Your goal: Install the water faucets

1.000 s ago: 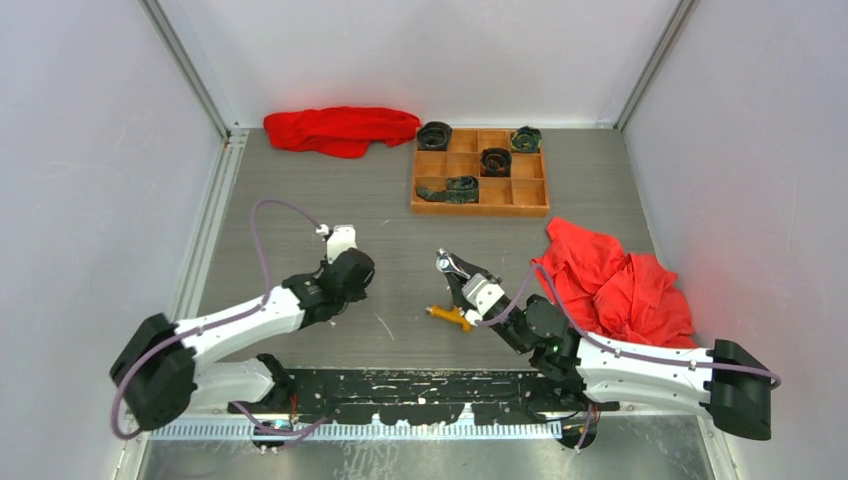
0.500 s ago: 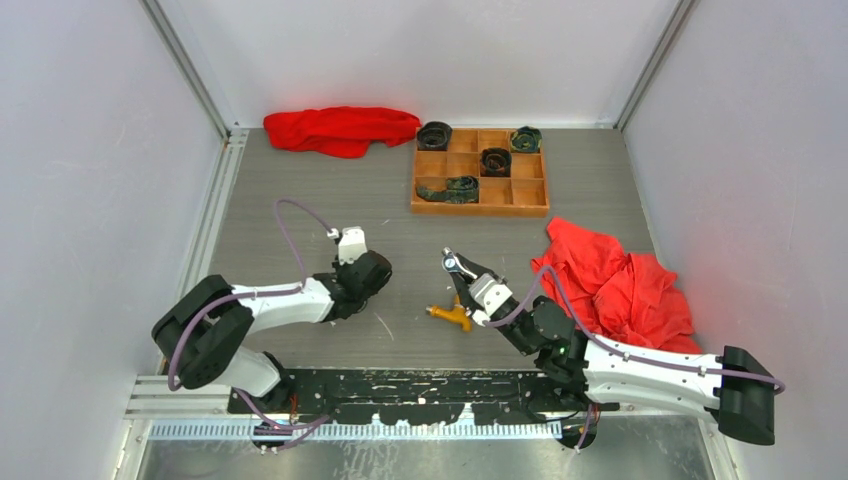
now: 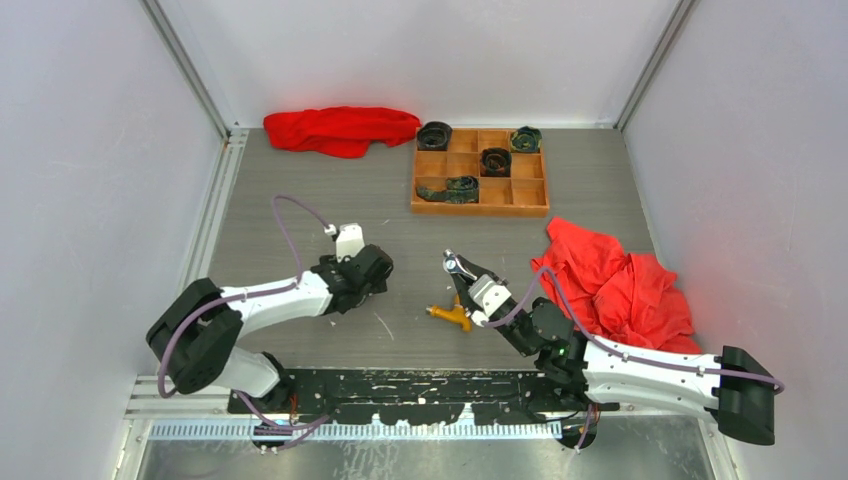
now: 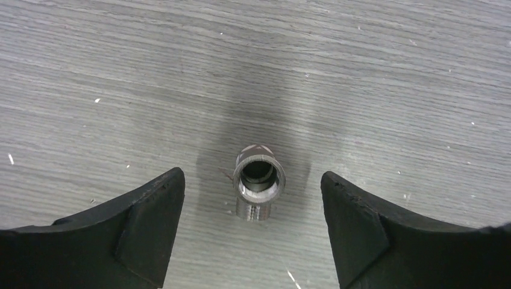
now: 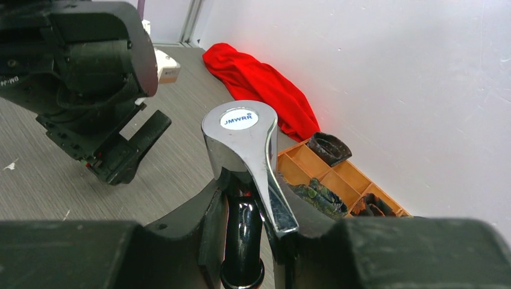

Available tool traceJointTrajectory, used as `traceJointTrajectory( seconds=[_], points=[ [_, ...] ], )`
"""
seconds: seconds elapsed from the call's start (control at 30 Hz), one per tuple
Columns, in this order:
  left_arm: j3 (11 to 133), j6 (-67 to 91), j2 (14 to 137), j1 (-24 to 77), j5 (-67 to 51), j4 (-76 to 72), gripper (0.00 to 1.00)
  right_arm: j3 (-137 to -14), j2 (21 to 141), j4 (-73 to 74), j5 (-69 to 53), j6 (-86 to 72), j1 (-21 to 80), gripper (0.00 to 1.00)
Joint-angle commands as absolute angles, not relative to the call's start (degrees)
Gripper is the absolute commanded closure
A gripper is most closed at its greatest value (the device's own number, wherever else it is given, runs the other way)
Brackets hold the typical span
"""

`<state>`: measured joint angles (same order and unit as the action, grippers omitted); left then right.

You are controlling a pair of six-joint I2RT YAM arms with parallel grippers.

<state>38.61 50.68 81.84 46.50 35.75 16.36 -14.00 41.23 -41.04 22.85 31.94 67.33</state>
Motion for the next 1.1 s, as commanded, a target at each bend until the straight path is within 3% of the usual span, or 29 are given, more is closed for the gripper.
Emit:
traceJointTrajectory(
  seconds=[0.0,0.23,0.4,0.8,1.07],
  points=[
    [42.73,51.57,78.34,46.27,34.46,25.44,0.15,-14.50,40.60,-44.98,23.64,31.32,67.24,1.00],
    [50.41,44.22,82.41,38.35,19.43,35.75,0.16,-14.52,41.00,-45.42,23.10,31.06,67.21,1.00],
    [53.51,41.85,86.13,37.38,16.70,36.57,0.16,-14.60,40.64,-45.29,22.87,30.85,67.24,1.00],
    [54.94,41.57,91.38,36.83,15.62,35.28,0.53,-14.32,38.17,-42.74,24.08,30.53,67.24,1.00],
    [55.55,40.66,91.34,36.26,14.05,33.91,0.63,-14.40,39.43,-43.69,23.82,30.50,67.21,1.00]
  ],
)
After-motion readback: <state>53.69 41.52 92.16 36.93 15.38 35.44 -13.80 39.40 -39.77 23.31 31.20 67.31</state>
